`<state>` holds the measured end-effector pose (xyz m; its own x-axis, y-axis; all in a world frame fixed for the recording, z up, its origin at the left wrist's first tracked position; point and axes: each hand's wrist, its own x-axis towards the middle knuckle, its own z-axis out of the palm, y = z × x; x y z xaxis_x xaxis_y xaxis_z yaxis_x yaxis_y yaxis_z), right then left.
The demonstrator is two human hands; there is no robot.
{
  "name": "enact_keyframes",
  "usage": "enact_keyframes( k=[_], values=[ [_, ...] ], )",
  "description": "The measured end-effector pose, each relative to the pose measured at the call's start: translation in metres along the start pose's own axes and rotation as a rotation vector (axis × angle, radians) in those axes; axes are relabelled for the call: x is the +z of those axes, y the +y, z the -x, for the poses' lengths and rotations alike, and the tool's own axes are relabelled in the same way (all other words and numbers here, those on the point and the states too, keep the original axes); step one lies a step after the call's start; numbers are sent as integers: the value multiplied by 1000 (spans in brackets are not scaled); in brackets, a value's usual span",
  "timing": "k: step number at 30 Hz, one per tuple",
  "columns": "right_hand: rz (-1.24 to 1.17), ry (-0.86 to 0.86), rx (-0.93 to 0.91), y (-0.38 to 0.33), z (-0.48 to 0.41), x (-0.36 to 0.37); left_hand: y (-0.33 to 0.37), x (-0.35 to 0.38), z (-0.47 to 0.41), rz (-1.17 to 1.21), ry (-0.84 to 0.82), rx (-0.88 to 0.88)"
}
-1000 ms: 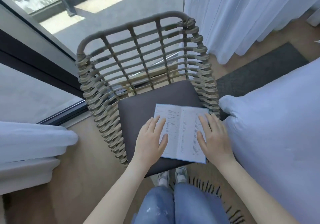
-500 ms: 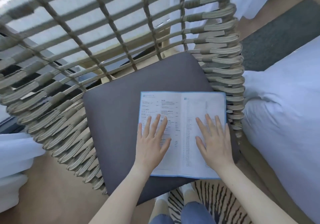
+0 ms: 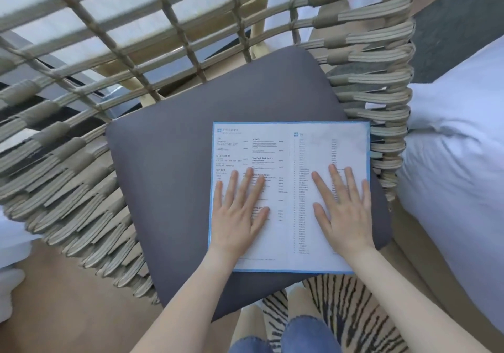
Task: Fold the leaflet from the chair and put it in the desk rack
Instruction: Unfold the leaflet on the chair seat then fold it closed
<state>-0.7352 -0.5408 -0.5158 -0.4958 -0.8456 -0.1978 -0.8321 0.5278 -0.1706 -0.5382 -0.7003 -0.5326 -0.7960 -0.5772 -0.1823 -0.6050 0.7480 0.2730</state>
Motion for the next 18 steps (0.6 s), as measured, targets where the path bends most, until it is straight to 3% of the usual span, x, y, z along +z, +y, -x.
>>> enact_keyframes(
  k=[18],
  values=[
    [49, -65, -405, -56, -87, -5, -27, -7, 37, 15, 123, -429]
  ],
)
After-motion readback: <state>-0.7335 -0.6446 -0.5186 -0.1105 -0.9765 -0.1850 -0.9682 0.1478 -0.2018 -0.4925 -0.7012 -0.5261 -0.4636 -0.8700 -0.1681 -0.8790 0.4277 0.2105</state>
